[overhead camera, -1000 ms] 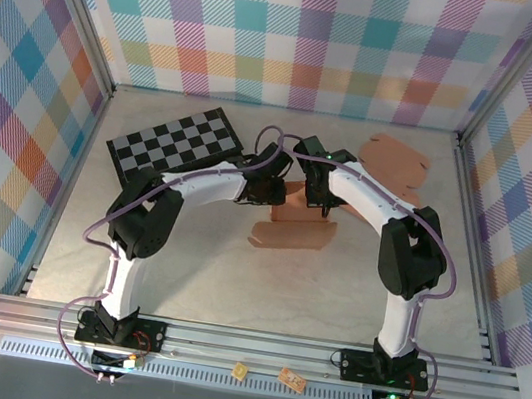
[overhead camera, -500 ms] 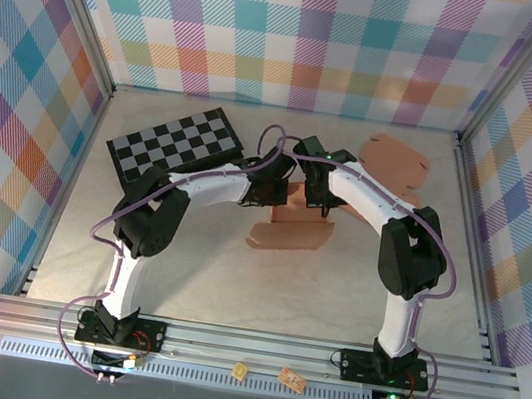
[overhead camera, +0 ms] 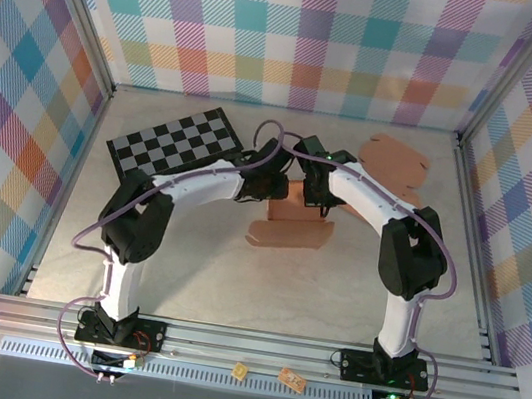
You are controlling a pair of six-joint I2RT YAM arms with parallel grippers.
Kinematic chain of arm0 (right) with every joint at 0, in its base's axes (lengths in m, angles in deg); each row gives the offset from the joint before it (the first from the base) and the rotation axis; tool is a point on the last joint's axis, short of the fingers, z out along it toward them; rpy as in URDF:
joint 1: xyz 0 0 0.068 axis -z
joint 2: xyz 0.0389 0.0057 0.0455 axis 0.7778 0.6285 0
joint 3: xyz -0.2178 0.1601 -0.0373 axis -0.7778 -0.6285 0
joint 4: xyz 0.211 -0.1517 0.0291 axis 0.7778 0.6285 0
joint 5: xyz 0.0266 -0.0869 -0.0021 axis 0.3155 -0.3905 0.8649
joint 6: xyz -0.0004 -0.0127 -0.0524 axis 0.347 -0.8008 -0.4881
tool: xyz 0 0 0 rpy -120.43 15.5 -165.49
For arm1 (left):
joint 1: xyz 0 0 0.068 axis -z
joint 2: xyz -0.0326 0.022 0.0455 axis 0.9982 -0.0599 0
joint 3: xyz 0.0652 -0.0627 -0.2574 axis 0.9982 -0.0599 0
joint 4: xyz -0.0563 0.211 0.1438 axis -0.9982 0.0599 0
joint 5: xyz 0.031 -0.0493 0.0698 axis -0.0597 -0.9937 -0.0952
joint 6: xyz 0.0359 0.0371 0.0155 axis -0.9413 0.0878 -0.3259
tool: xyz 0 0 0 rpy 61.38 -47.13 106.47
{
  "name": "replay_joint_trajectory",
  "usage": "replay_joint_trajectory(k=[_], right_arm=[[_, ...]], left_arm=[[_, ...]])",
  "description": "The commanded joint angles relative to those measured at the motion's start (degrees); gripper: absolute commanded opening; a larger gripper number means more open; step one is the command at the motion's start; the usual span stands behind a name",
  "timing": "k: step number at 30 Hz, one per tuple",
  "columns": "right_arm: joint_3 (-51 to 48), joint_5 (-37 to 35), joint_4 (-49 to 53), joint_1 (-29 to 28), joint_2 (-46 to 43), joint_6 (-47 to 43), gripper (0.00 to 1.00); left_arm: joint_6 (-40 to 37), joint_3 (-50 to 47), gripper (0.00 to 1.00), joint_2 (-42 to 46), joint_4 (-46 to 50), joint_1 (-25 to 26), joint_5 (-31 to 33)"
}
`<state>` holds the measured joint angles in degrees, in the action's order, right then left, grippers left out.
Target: Fold the paper box
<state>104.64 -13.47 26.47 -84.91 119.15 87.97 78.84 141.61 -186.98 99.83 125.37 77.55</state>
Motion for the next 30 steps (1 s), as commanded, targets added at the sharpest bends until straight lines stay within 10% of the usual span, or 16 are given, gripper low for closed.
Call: replay_joint_trajectory(k=[1,14,30], right_arm=[[-1.45,2.04,-3.85,-0.34,-2.46,-0.33,0.0],[-1.84,7.1,-9.16,0.39,-3.12,1.36,0.0],[8.12,25.2,16.64,1.85,3.99,55.48,0.0]], left_arm=[[0.82,2.52,0.45,6.64,3.61,-0.2,0.24],[-0.73,-0.92,0.44,15.49,16.28,-4.35,-3.12],[-0.25,6.73,0.44,25.15,20.79,-5.27,10.31]])
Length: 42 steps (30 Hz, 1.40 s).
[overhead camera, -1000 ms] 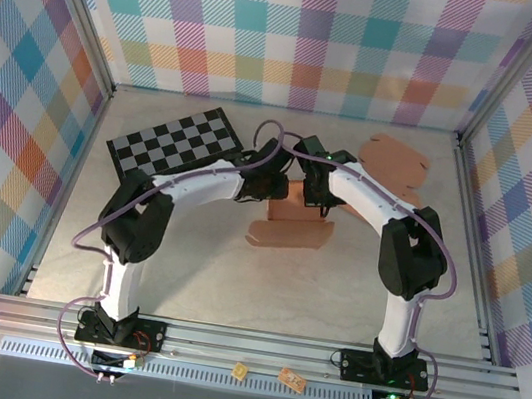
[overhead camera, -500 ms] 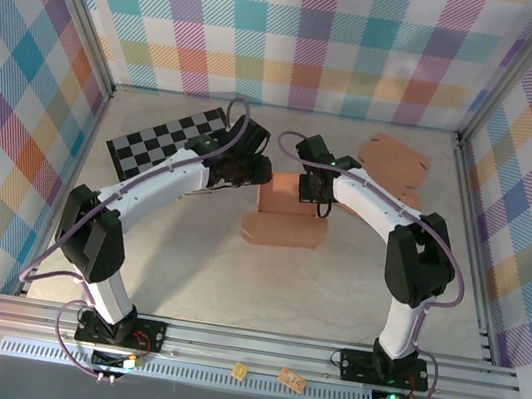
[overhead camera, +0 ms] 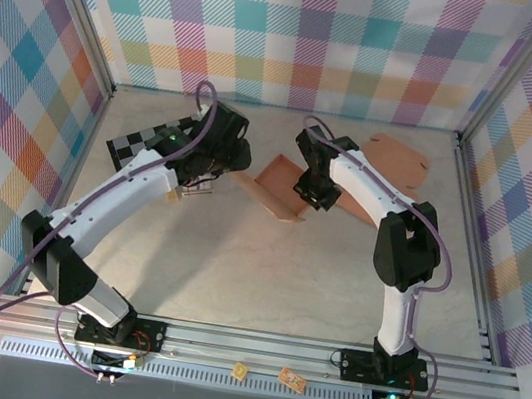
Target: Fold the paper box
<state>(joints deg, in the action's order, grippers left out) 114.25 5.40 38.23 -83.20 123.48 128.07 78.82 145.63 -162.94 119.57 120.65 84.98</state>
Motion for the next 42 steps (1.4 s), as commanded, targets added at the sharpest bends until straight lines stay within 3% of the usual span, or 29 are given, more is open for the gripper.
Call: replay_joint_trajectory(k=[1,8,12,22,24,27,30,34,37,42], right_arm=[[-1.61,7.13,5.27,0.15,-0.24,17.93,0.0],[0.02,14.46,9.9,0.15,3.97,33.29,0.0],[-6.82,19.15,2.66,-0.1,2.64,42.57,0.0],[-12.94,20.45,-4.7,-0.2,2.44,50.24,0.0],[-13.17,21.33,-5.2,-0.31,3.02,50.35,0.08],[-13.43,21.52,-5.77,-0.29,2.48,50.61,0.32],[-13.31,20.56,-5.38,-0.29,1.31,50.73,0.44],[-12.44,18.04,-4.42,0.02,-0.26,49.44,0.52],[-12.69,17.74,-5.57,0.41,-1.55,48.74,0.54],[-13.09,19.09,-7.09,1.08,-1.69,47.24,0.53]], left_arm=[[-0.34,3.45,0.44,0.85,1.79,-0.6,2.87],[-0.27,3.88,0.44,1.33,3.59,-0.6,1.93],[-0.67,3.35,0.43,1.83,4.57,-0.6,1.22],[-0.87,0.99,0.43,1.1,6.46,-0.67,-4.08],[-0.69,0.45,0.44,0.49,6.82,-0.6,-5.39],[-0.82,0.61,0.45,-0.41,6.93,-0.62,-7.62],[-0.93,0.63,0.49,-1.52,6.28,-1.22,-10.96],[0.48,0.64,0.52,-4.63,4.73,-4.19,-20.93],[0.57,2.75,0.58,-8.0,6.38,-4.81,-24.38],[0.97,5.72,0.59,-12.21,11.97,-4.86,-21.5]])
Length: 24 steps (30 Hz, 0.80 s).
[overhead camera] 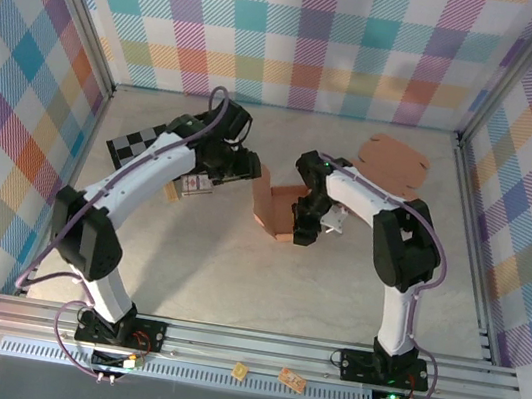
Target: Fold the paper box
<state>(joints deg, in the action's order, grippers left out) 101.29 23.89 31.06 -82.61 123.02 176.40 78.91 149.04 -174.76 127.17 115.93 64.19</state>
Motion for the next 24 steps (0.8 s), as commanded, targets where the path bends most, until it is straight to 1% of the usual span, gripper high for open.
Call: replay_joint_trajectory(k=[1,5,6,8,10,14,16,18,19,22,24], right_arm=[[-0.24,1.11,-0.35,0.56,-1.24,-1.5,0.53],[0.49,0.19,0.11,0.63,-2.24,-3.46,0.53],[1.13,-0.68,1.16,0.79,-2.75,-4.18,0.53],[3.38,-3.97,4.24,0.88,-3.88,-5.66,0.54],[5.34,-7.03,6.49,1.12,-5.09,-7.24,0.54],[6.25,-9.36,7.51,2.03,-8.03,-9.77,0.54],[6.33,-10.59,7.44,2.48,-9.3,-11.7,0.51],[6.57,-12.28,7.34,3.0,-10.27,-15.18,0.37],[6.6,-12.92,7.1,3.36,-10.66,-17.11,0.35],[6.68,-14.17,6.04,4.62,-11.56,-24.9,0.35],[6.6,-13.58,4.54,5.69,-12.05,-30.69,0.35]], left_arm=[[1.0,2.01,0.59,-0.2,3.91,-0.18,0.32],[1.27,2.29,0.59,-1.81,1.39,-0.36,-1.6],[1.2,3.11,0.57,-2.91,1.97,-0.36,-2.29],[1.08,4.33,0.54,-4.69,3.89,-0.27,-1.52],[0.75,4.24,0.51,-5.11,3.33,-0.15,-0.72],[-0.35,5.19,0.43,-6.52,2.52,-0.01,-1.54],[-1.38,6.99,0.4,-7.96,3.82,0.5,-1.14],[-2.81,9.59,0.36,-9.86,6.93,1.03,0.36],[-3.31,10.37,0.34,-10.28,7.82,1.26,0.99],[-5.05,11.65,0.25,-11.09,8.92,1.65,2.2],[-6.58,12.82,0.16,-11.64,9.68,1.88,2.76]])
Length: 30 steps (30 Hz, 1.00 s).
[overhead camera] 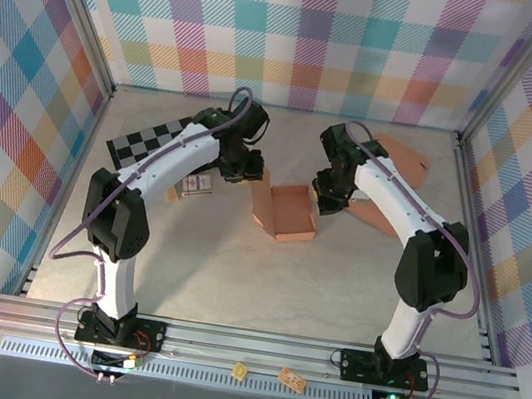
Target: Fold the paper box
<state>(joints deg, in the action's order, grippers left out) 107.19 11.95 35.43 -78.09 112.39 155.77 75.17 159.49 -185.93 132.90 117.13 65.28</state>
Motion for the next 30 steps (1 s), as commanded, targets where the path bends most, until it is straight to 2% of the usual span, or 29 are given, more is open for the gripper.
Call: replay_joint_trajectory(k=[1,5,10,15,16,18,20,30], right_arm=[[0.78,-1.5,-0.1,1.42,-1.49,-12.49,0.35],[1.3,0.14,-2.57,2.45,-1.67,-23.83,0.36],[1.15,3.27,-6.28,3.08,-2.46,-39.63,0.38],[-2.25,7.24,-9.89,3.65,-4.61,-52.18,0.41],[-3.6,7.96,-10.76,4.1,-5.42,-53.6,0.4],[-6.74,8.99,-12.44,5.09,-6.92,-55.02,0.4],[-9.17,9.15,-14.08,5.79,-8.7,-56.12,0.4],[-18.97,7.44,-14.68,6.92,-17.1,-53.56,0.42]], left_arm=[[-3.52,2.81,0.12,-0.77,4.3,0.79,1.59],[-7.99,6.31,0.0,-2.39,6.2,1.06,0.0],[-15.08,13.97,0.0,-6.01,11.27,1.67,-1.03],[-26.41,23.22,0.0,-10.36,16.05,4.38,-0.29],[-30.02,23.22,0.0,-10.5,15.23,4.72,-2.57],[-30.92,22.77,0.0,-10.69,13.54,4.84,-5.4],[-32.7,22.96,0.0,-10.84,12.79,5.48,-5.6],[-48.59,25.86,0.0,-11.87,13.36,8.88,4.03]])
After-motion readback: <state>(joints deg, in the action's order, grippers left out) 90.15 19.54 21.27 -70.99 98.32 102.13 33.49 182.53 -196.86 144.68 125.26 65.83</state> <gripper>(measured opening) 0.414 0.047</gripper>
